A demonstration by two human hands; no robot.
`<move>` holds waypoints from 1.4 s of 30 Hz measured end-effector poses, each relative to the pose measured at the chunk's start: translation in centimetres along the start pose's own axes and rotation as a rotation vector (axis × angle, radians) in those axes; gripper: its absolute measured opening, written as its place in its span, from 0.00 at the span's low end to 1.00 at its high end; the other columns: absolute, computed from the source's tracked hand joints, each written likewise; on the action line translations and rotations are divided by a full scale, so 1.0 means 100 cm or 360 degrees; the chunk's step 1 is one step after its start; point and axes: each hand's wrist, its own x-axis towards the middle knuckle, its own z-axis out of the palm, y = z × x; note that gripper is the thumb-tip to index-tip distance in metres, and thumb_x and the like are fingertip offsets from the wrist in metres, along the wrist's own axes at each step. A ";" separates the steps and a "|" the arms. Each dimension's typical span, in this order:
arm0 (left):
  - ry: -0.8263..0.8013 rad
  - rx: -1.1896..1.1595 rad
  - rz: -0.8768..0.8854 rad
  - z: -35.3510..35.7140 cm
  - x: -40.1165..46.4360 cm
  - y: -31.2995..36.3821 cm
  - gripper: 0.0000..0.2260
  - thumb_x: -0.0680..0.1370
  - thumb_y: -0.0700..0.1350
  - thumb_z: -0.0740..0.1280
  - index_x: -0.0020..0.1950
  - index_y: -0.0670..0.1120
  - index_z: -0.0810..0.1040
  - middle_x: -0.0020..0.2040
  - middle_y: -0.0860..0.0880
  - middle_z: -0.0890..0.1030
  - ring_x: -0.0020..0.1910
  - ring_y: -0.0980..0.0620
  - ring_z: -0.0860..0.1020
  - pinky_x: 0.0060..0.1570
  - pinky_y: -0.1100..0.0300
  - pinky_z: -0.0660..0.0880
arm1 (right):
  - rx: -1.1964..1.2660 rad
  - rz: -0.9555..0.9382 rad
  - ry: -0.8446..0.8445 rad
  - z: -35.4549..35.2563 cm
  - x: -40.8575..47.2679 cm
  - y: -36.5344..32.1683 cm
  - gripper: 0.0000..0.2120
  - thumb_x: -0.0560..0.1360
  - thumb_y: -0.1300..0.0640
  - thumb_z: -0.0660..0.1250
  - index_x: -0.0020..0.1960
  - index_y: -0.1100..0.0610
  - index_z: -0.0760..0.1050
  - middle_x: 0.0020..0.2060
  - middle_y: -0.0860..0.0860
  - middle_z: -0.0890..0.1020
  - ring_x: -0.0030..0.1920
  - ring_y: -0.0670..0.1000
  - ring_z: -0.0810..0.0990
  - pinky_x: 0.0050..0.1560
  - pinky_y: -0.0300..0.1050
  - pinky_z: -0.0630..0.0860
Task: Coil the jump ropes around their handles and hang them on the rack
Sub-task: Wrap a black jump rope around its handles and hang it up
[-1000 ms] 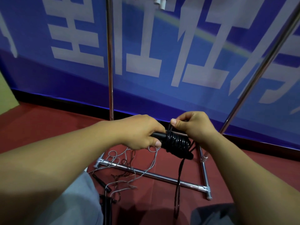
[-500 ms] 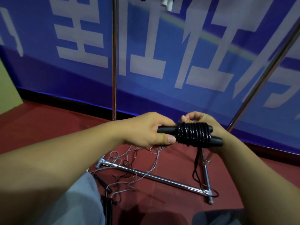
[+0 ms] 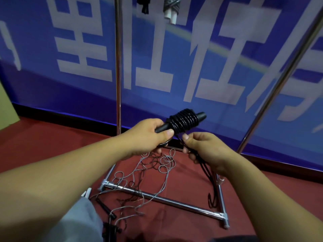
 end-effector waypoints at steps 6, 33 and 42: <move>0.0274 0.0059 -0.0026 -0.002 0.007 -0.002 0.09 0.81 0.50 0.66 0.45 0.48 0.74 0.32 0.56 0.77 0.30 0.55 0.77 0.40 0.54 0.75 | 0.0142 0.0202 0.0025 0.002 0.001 -0.001 0.11 0.84 0.53 0.62 0.44 0.57 0.73 0.31 0.51 0.78 0.28 0.47 0.71 0.30 0.42 0.70; 0.0335 -0.0004 0.0045 -0.003 0.006 0.002 0.10 0.81 0.50 0.66 0.52 0.42 0.78 0.37 0.52 0.82 0.31 0.56 0.77 0.42 0.56 0.77 | -0.0401 0.0352 0.0234 0.001 -0.001 -0.005 0.15 0.81 0.53 0.66 0.37 0.58 0.77 0.21 0.45 0.76 0.26 0.47 0.67 0.26 0.38 0.63; 0.0554 0.0168 -0.0012 -0.015 0.013 -0.008 0.09 0.80 0.53 0.67 0.50 0.48 0.76 0.39 0.47 0.81 0.29 0.52 0.77 0.45 0.47 0.80 | 0.0016 0.0068 -0.0102 0.010 -0.004 -0.014 0.15 0.82 0.50 0.64 0.39 0.57 0.73 0.27 0.51 0.73 0.23 0.45 0.64 0.23 0.37 0.61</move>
